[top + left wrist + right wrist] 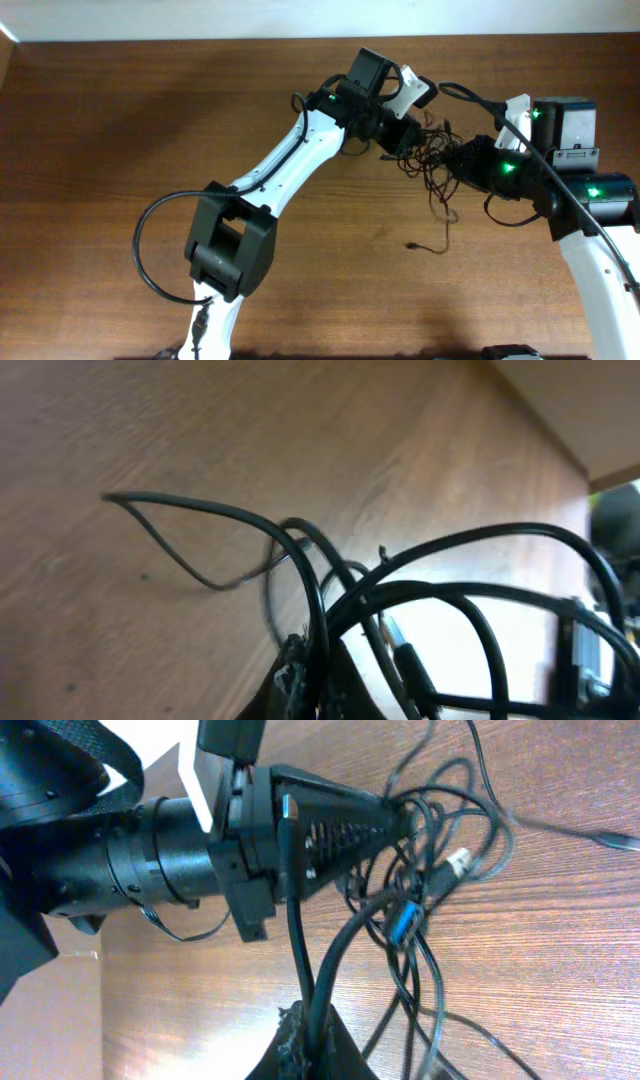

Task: Untangle cables

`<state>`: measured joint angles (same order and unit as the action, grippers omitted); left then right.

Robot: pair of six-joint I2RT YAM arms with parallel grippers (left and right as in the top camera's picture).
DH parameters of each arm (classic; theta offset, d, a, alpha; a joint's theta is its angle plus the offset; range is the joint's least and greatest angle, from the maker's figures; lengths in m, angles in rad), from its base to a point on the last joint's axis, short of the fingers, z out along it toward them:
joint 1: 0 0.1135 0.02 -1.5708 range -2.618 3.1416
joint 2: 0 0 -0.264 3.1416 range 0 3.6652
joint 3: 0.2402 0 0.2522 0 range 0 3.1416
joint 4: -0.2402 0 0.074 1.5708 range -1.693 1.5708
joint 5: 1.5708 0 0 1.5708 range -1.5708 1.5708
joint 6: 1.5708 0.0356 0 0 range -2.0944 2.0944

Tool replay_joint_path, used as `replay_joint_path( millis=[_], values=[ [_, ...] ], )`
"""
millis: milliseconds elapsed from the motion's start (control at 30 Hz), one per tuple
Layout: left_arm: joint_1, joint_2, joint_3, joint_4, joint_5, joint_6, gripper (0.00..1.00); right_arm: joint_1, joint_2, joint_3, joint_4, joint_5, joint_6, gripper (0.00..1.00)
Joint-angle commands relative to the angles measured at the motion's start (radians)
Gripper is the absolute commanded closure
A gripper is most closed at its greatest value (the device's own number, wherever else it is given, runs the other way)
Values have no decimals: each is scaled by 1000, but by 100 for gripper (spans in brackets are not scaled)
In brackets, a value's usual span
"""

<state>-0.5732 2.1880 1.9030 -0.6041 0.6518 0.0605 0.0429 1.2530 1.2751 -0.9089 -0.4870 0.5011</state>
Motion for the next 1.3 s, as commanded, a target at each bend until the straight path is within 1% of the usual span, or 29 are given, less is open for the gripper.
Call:
replay_joint_path(
  millis=[0,67,100,167,267,333,400,533,567,600,733,767,800,833,867,900,933,967,1033,1067,1100,1167,1233,1267],
  values=[
    [103,-24,53,-29,-103,-23,100,0,-3,2,-28,84,9,96],
    [183,-79,88,-80,-102,-22,100,-9,-1,2,-77,216,12,96],
    [240,-138,95,-109,-100,-22,100,-32,6,2,-115,299,14,96],
    [290,-207,95,-144,-99,-22,100,-74,27,0,-158,395,31,96],
    [357,-317,95,-176,-100,-21,100,-137,93,-11,-166,417,29,96],
    [409,-374,95,-175,-111,-22,100,-151,149,-11,-180,418,-5,96],
    [466,-415,95,-180,-175,-22,100,-188,204,-11,-175,401,-74,96],
    [550,-438,95,-183,-209,-23,100,-285,218,-11,-171,303,-145,96],
    [571,-438,95,-183,-271,-23,100,-324,218,-11,-174,270,-167,96],
    [589,-438,95,-186,-301,-23,100,-357,218,-11,-177,239,-188,96],
    [625,-438,95,-205,-310,-45,100,-441,218,-11,-177,76,-262,96],
    [624,-438,95,-211,-304,-49,100,-443,218,-11,-176,-21,-317,92],
    [614,-438,94,-226,-261,-48,100,-435,218,-11,-177,-136,-398,81],
    [603,-438,94,-239,-229,-48,100,-422,218,-11,-177,-194,-436,69],
    [581,-438,94,-260,-191,-45,100,-399,218,-3,-177,-258,-474,44],
    [559,-438,94,-274,-168,-45,100,-373,217,14,-177,-286,-487,34],
    [539,-438,94,-286,-156,-44,100,-349,217,40,-177,-295,-487,30],
    [519,-438,94,-295,-136,-44,100,-319,217,76,-177,-296,-486,28],
    [487,-438,94,-303,-63,-45,100,-244,218,158,-174,-295,-483,27],
    [475,-438,94,-303,-41,-45,100,-213,218,185,-159,-286,-452,27],
    [470,-438,94,-303,-19,-47,100,-177,218,205,-117,-285,-395,27],
    [471,-438,94,-298,37,-102,100,-119,218,206,-33,-284,-320,28],
    [470,-438,94,-292,117,-142,100,-56,218,206,35,-283,-281,28],
    [468,-438,94,-292,175,-143,100,-16,218,206,78,-272,-265,27]
  ],
)
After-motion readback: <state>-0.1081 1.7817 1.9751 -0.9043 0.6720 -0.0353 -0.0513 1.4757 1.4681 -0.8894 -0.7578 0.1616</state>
